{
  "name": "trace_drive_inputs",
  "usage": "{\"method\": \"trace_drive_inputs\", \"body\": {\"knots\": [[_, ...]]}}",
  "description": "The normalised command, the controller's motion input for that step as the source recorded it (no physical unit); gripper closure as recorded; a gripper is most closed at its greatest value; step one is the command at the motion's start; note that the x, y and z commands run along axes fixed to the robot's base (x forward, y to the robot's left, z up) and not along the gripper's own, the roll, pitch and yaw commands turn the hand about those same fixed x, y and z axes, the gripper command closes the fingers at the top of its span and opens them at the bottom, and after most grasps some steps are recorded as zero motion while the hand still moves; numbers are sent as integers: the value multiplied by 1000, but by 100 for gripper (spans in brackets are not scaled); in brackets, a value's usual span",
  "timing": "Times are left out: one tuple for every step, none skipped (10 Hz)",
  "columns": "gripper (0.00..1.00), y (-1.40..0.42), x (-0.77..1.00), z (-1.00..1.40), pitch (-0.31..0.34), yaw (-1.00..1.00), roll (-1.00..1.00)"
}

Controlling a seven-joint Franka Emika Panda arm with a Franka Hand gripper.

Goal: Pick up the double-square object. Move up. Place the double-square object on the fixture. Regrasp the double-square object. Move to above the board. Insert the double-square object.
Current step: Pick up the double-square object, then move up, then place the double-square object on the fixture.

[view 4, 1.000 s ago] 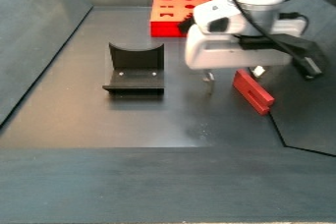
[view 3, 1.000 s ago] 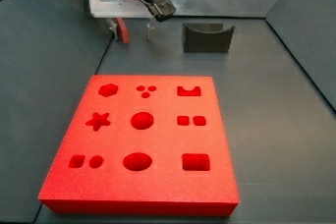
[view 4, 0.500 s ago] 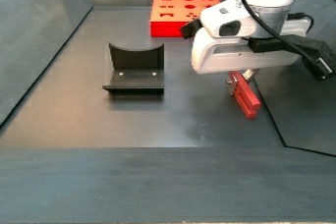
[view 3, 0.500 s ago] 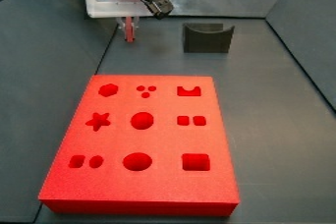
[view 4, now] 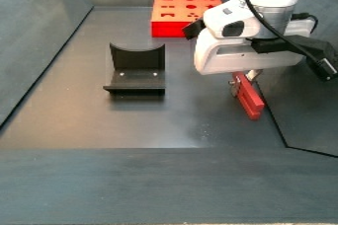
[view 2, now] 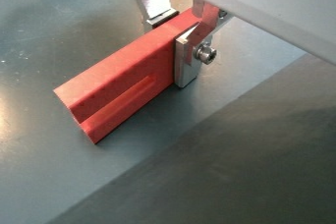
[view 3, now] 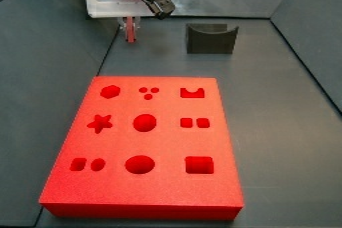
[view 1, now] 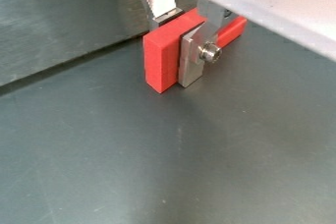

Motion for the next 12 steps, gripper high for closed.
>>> {"method": "trace_drive_inputs", "body": {"knots": [[100, 0, 0, 0, 0, 0, 0], [100, 0, 0, 0, 0, 0, 0], [100, 0, 0, 0, 0, 0, 0], [100, 0, 0, 0, 0, 0, 0], [100, 0, 0, 833, 0, 0, 0], [100, -22, 72, 880, -36, -25, 4], [100, -32, 25, 783, 5, -28, -3], [100, -22, 12, 672, 29, -26, -3], [100, -14, 1, 543, 47, -23, -2], [100, -9, -6, 409, 50, -21, 2], [100, -4, -16, 220, 48, -18, 9], [100, 0, 0, 1000, 0, 0, 0]]}}
